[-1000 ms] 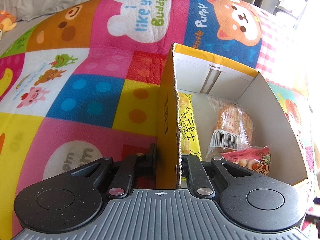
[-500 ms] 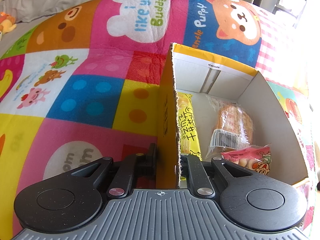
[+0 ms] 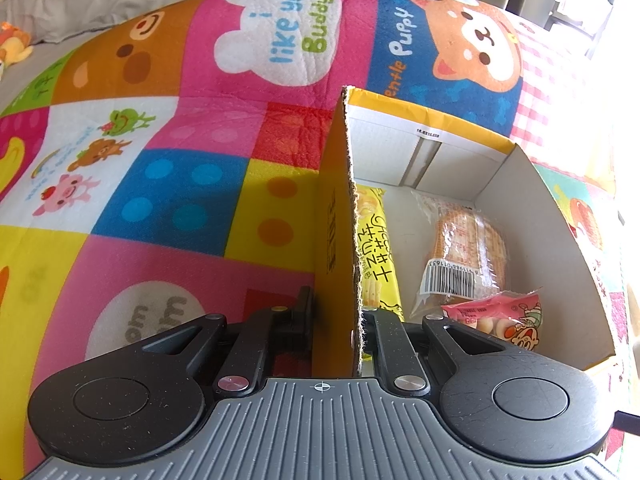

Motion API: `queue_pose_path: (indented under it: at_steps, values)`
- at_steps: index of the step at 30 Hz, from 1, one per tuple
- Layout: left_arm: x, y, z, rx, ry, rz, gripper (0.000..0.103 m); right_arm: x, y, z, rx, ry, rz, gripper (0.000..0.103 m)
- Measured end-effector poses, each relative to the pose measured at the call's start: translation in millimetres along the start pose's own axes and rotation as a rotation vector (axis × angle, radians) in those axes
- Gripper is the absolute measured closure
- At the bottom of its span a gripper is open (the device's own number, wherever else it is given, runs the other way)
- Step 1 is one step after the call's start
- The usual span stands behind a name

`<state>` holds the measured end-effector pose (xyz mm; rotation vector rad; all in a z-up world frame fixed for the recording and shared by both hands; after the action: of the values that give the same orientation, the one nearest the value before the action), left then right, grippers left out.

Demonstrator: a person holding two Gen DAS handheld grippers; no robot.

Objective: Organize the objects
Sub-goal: 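Close the right gripper on the pink Volcano box and lift it, then carry the Volcano box over the yellow box and open the right gripper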

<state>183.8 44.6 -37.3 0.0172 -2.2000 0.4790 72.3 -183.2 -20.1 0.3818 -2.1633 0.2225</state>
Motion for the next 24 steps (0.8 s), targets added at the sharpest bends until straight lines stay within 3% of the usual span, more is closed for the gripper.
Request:
queue_pose_path:
  at_steps: [4,6,11,13,14,16,21,24]
  values:
    - [-0.3,0.3,-0.3,0.002,-0.002,0.001,0.09,0.7,-11.3,8.5,0.072,0.015,0.124,0.017]
    - [-0.5,0.4,-0.4,0.003,-0.002,0.003,0.09,2.3,-21.1,11.2,0.05,0.017,0.133,0.017]
    - [-0.5,0.6,-0.6,-0.001,-0.001,0.003,0.09,-2.8,-25.7,12.9,0.0,0.006,0.067,0.022]
    - [-0.6,-0.1,-0.8,-0.002,0.002,-0.001,0.089,-9.6,-24.3,11.6,0.004,0.016,0.061,0.038]
    - [-1.0,-0.7,-1.0,-0.005,0.003,-0.004,0.089,-12.9,-22.7,10.9,0.007,0.02,0.055,0.038]
    - [-1.1,-2.0,-1.0,-0.016,0.005,-0.011,0.089,-14.2,-20.5,7.8,0.028,0.008,0.068,0.049]
    - [-1.8,-3.6,-1.6,-0.038,0.015,-0.02,0.089,-4.8,-11.8,11.4,0.061,0.04,0.02,0.059]
    - [-1.7,-2.9,-1.7,-0.033,0.019,-0.017,0.089,13.9,-5.9,15.3,0.06,0.035,-0.025,0.059]
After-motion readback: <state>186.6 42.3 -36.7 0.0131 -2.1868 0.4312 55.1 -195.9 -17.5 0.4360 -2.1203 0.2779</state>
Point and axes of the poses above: each gripper's, at about its wrist camera, not at the fingertips, and x roughly against the way its jaws point, y to its left, z to its underside, the point moved 8 cm from there along -x, roughly the way its jaws point, and after that the axes turned 13 degrees about x, right-handed, at the moved point
